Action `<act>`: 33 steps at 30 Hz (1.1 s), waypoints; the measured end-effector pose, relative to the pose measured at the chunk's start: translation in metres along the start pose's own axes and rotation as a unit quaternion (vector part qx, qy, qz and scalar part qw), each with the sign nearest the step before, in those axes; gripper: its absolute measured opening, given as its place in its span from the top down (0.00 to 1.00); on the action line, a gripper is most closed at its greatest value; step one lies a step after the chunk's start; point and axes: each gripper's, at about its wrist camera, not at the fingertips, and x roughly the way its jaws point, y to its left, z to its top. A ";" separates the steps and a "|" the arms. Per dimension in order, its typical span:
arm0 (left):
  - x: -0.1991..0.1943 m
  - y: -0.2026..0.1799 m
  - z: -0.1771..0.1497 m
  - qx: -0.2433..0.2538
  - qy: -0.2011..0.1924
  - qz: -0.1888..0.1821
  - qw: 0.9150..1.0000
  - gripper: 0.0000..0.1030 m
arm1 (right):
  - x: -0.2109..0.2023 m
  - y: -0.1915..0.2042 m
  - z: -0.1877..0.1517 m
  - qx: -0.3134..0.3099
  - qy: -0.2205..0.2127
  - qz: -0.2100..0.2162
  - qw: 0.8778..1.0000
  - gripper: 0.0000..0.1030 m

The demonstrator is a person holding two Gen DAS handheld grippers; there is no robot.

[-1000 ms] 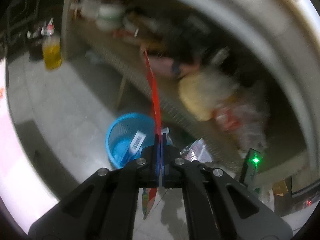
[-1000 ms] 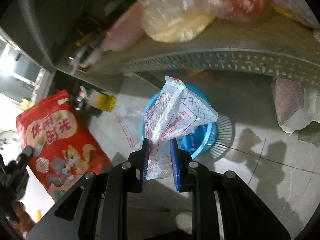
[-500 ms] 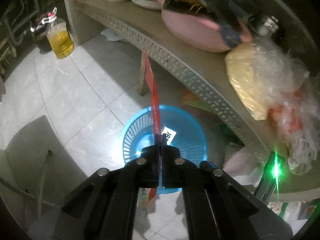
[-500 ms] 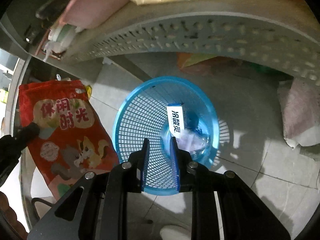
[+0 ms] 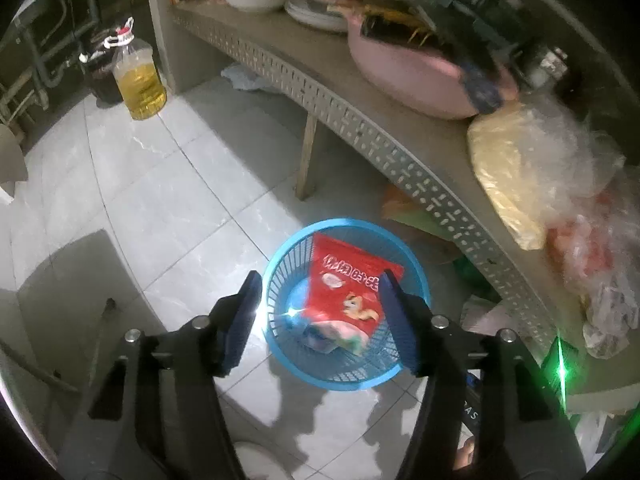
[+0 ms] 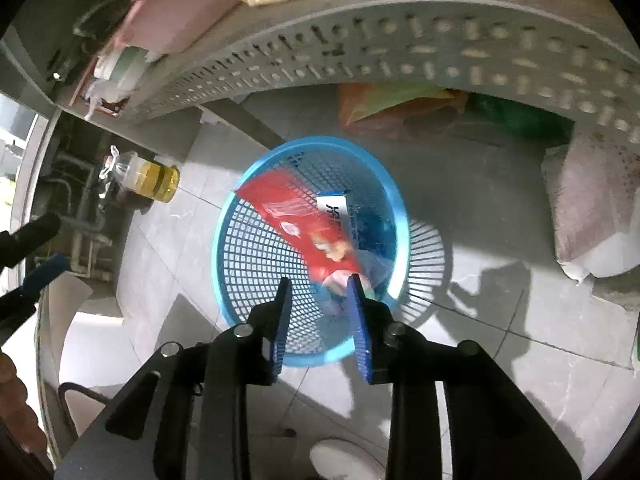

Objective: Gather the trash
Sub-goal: 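Carry both bags over the blue wastebasket and open both tools, then move both tools back toward the green bottle and yellow box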

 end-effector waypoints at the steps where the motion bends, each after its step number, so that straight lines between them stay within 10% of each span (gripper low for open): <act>1: -0.007 0.000 -0.001 0.000 -0.006 -0.002 1.000 0.41 | -0.004 0.001 -0.002 -0.003 -0.003 0.000 1.000 0.68; 16: -0.174 0.013 -0.068 0.011 -0.110 -0.065 0.992 0.27 | -0.104 0.016 -0.064 -0.107 -0.038 -0.027 0.993 0.45; 25: -0.250 0.030 -0.162 0.049 -0.146 -0.072 0.985 0.16 | -0.192 0.042 -0.105 -0.201 -0.080 -0.094 0.972 0.14; 33: -0.300 0.065 -0.226 0.004 -0.176 -0.072 0.982 0.08 | -0.253 0.082 -0.132 -0.264 -0.137 -0.144 0.944 0.06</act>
